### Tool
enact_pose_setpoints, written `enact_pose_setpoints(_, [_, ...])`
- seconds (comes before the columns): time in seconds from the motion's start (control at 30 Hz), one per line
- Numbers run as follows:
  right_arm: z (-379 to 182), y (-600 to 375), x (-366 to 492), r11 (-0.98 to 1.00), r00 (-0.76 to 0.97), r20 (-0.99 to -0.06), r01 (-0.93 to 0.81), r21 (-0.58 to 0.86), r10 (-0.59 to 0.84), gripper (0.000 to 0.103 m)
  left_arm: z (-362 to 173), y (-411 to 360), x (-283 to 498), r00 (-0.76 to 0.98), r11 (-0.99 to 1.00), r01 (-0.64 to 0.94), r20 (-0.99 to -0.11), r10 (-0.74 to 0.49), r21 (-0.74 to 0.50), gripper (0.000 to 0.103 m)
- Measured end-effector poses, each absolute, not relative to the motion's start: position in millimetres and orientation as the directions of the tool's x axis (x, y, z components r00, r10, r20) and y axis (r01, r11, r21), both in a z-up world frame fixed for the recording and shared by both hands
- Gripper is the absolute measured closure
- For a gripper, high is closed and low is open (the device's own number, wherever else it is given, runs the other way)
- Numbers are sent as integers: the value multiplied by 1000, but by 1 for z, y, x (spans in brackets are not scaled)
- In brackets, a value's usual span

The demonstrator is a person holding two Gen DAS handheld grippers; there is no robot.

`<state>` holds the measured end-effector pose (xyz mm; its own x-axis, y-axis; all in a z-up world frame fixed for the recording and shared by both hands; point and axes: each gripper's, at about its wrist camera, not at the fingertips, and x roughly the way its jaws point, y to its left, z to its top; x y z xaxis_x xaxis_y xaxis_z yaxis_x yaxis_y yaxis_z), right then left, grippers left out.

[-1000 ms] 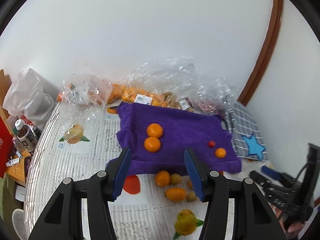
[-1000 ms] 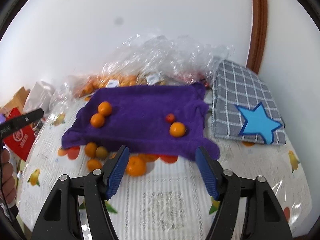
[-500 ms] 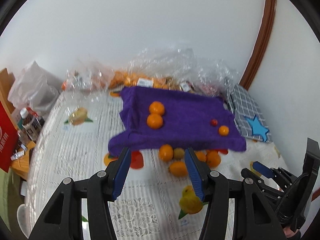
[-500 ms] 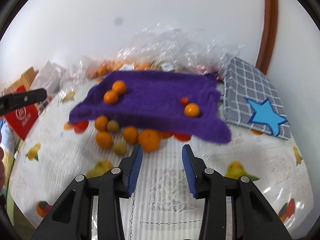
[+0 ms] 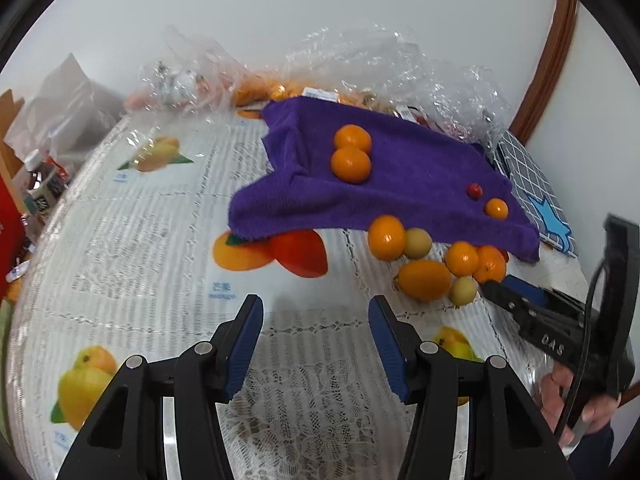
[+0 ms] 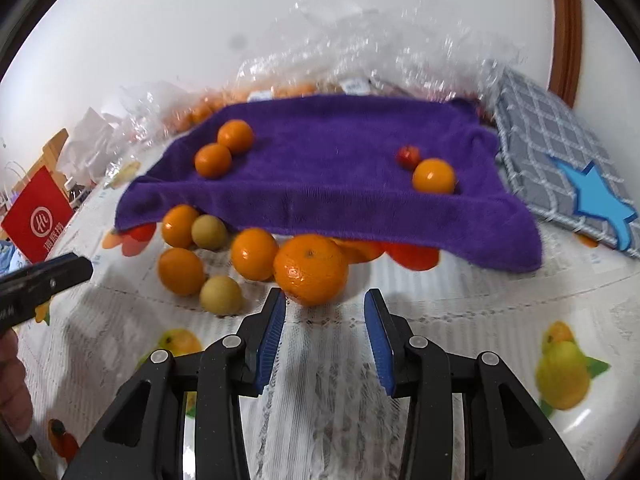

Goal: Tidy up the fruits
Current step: 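Grasp a large orange with the right gripper while the left grasps a yellow-orange fruit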

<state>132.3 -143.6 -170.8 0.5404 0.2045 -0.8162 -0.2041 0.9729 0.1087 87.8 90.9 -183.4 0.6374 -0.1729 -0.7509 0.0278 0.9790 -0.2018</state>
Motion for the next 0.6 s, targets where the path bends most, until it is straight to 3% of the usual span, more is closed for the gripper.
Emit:
enact_pose_setpoints(0.17, [-172,-142,147,964,534,-809,-223,144,245,56,-192,83,93,637,978,56,-747,-190,-201,51])
enact_pose_setpoints(0.27, [-175,-136,156,960,518,-818,-241,140,250,56,-197,77,95,634,975,74,-744,-210,-212,51])
enact_pose_setpoints(0.33, [-175,-137,155,959,518,-817,-245,145,255,61,-200,74,96,630,970,91,-741,-233,-227,51])
enact_pose_setpoints(0.6, [-158,-167,128,970,604,-771,-228,78,204,62,-187,39,94,654,948,208,-686,-319,-242,50])
